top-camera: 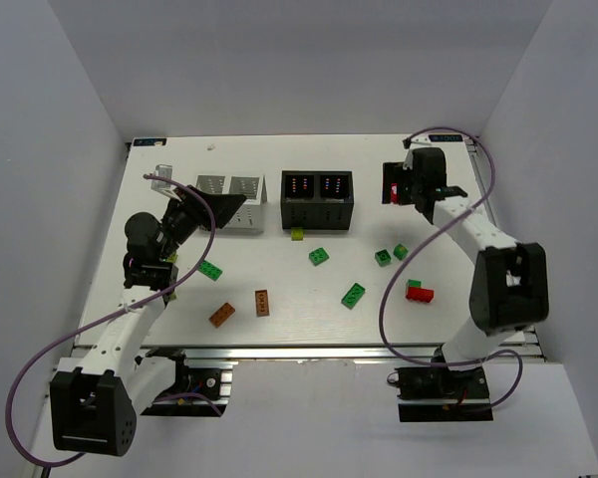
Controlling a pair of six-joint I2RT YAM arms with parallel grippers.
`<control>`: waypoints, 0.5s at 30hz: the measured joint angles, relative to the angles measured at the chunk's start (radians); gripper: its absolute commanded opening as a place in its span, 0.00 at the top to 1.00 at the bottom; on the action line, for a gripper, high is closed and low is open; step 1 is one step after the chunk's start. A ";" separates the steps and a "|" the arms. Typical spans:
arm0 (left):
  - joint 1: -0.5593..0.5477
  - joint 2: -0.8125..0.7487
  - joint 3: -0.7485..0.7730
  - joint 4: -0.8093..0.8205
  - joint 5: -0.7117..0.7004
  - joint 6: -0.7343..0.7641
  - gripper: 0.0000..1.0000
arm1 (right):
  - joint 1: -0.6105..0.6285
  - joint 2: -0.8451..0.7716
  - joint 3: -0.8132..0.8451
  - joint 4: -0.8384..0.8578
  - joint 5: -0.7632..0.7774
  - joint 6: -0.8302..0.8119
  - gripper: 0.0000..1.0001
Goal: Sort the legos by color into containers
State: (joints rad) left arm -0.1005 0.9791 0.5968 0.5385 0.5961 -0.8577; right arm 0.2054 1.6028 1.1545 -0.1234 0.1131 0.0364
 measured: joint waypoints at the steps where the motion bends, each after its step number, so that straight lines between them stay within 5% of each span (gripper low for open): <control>1: 0.000 0.000 0.000 0.000 0.000 0.000 0.26 | -0.005 0.042 0.031 0.004 0.010 0.012 0.11; 8: 0.000 -0.001 0.000 0.000 0.000 0.000 0.26 | -0.018 0.317 0.203 -0.019 0.064 0.074 0.11; 15: 0.000 0.000 0.000 0.000 0.000 0.000 0.26 | -0.017 0.423 0.246 -0.036 0.124 0.095 0.11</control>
State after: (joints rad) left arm -0.1005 0.9787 0.5968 0.5381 0.5957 -0.8574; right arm 0.1883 2.0258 1.4002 -0.1593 0.2371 0.1318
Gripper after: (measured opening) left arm 0.736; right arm 0.895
